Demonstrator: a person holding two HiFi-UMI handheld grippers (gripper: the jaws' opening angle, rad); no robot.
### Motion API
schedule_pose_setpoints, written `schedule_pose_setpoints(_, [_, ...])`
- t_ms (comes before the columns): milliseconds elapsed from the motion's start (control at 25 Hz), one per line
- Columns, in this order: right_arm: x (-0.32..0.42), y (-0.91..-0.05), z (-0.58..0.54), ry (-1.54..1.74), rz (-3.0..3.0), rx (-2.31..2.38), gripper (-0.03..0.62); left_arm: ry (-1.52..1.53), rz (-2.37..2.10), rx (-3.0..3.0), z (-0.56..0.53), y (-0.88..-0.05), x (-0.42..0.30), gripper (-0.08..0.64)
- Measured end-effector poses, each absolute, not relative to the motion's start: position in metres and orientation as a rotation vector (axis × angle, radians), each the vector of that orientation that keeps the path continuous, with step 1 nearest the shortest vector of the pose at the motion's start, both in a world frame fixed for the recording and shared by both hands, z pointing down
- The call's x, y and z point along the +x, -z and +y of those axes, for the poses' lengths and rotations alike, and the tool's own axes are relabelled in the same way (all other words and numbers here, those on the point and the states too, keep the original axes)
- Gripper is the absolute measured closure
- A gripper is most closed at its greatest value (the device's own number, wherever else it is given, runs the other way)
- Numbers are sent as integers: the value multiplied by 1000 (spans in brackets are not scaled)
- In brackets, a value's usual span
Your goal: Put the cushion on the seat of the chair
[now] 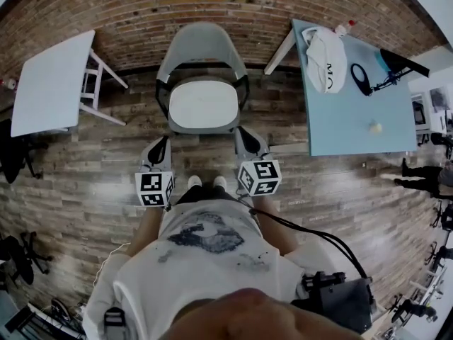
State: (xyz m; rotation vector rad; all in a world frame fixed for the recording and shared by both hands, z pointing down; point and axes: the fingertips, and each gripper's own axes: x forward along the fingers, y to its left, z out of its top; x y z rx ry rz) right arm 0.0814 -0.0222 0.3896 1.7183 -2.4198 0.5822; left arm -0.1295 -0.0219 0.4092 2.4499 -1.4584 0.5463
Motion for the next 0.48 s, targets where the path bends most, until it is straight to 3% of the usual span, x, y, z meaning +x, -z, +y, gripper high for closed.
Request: schedule_pose_setpoints(480, [92,-390,-39,-574,-2420,1703,594,-540,-1460,2468,-46,-406,-113,569])
